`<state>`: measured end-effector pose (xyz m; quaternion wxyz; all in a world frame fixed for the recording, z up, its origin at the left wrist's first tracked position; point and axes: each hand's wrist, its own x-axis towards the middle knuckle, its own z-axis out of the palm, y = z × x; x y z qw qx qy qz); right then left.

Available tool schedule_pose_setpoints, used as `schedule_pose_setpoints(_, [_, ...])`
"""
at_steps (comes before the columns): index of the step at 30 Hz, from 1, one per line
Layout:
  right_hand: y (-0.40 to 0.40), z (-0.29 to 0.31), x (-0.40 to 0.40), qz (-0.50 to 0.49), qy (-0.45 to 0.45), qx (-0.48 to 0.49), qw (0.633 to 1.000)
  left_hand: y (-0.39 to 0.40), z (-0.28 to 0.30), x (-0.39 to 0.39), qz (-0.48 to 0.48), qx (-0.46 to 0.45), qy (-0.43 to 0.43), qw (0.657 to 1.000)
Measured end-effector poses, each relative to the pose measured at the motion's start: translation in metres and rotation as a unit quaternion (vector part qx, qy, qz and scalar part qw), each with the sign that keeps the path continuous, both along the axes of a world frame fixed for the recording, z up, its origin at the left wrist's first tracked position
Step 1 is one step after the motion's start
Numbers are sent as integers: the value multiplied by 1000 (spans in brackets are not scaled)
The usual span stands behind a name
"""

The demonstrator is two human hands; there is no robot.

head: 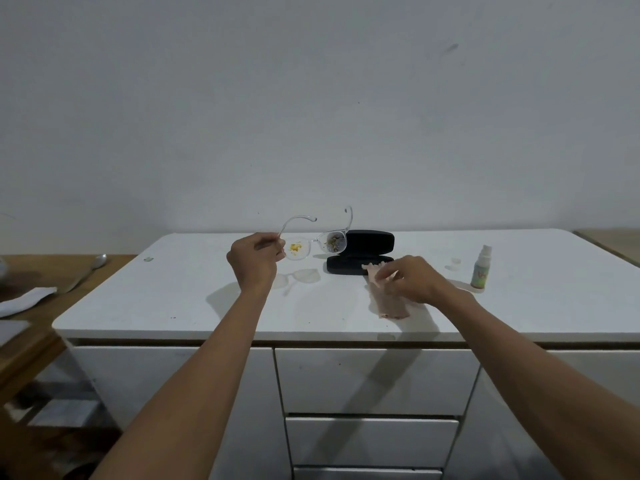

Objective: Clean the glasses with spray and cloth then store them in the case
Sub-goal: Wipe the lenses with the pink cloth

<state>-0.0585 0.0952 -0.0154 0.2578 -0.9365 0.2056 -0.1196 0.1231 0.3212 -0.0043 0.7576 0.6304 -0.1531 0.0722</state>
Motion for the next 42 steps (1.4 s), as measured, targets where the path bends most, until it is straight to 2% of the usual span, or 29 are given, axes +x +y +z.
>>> schedule_pose_setpoints(3, [3, 4, 0, 25, 122, -38, 992, 1, -2, 4, 5, 9, 2, 1000])
schedule_pose_setpoints(5, [2, 4, 0, 25, 153, -51, 987, 1, -3, 6, 8, 11, 7, 1000])
schedule_pose_setpoints(14, [4, -19, 7, -1, 22, -98, 995, 1, -8, 2, 16, 19, 7, 1000])
schedule_pose_setpoints(16, [7, -18, 8, -24, -31, -11, 999, 2, -7, 2, 18, 18, 6, 1000])
schedule_pose_setpoints(18, [9, -14, 12, -67, -111, 117, 985, 4, -5, 3, 20, 16, 5, 1000])
schedule_pose_setpoints(19, [10, -13, 15, -90, -159, 185, 966, 5, -3, 3, 19, 13, 4, 1000])
schedule_pose_setpoints(21, [17, -5, 20, -114, -234, 339, 904, 7, -1, 5, 20, 8, -1, 1000])
schedule_pose_setpoints(23, [25, 0, 29, -84, -265, 462, 842, 9, 0, 7, 27, 10, -6, 1000])
schedule_pose_setpoints(25, [34, 3, 38, -51, -293, 536, 790, 11, 0, 7, 30, 9, -9, 999])
schedule_pose_setpoints(27, [48, 8, 46, -38, -322, 564, 760, 11, 1, 5, 30, 13, -13, 999])
schedule_pose_setpoints(31, [76, 17, 65, -56, -348, 547, 759, 10, 6, -2, 24, 17, -21, 999])
schedule_pose_setpoints(34, [89, 17, 79, -112, -390, 486, 774, 10, 11, -6, 16, 19, -31, 999])
schedule_pose_setpoints(39, [103, 22, 84, -126, -444, 372, 805, 14, 23, -13, 7, 21, -42, 999])
schedule_pose_setpoints(42, [104, 24, 85, -128, -456, 351, 808, 17, 27, -14, 3, 18, -40, 999])
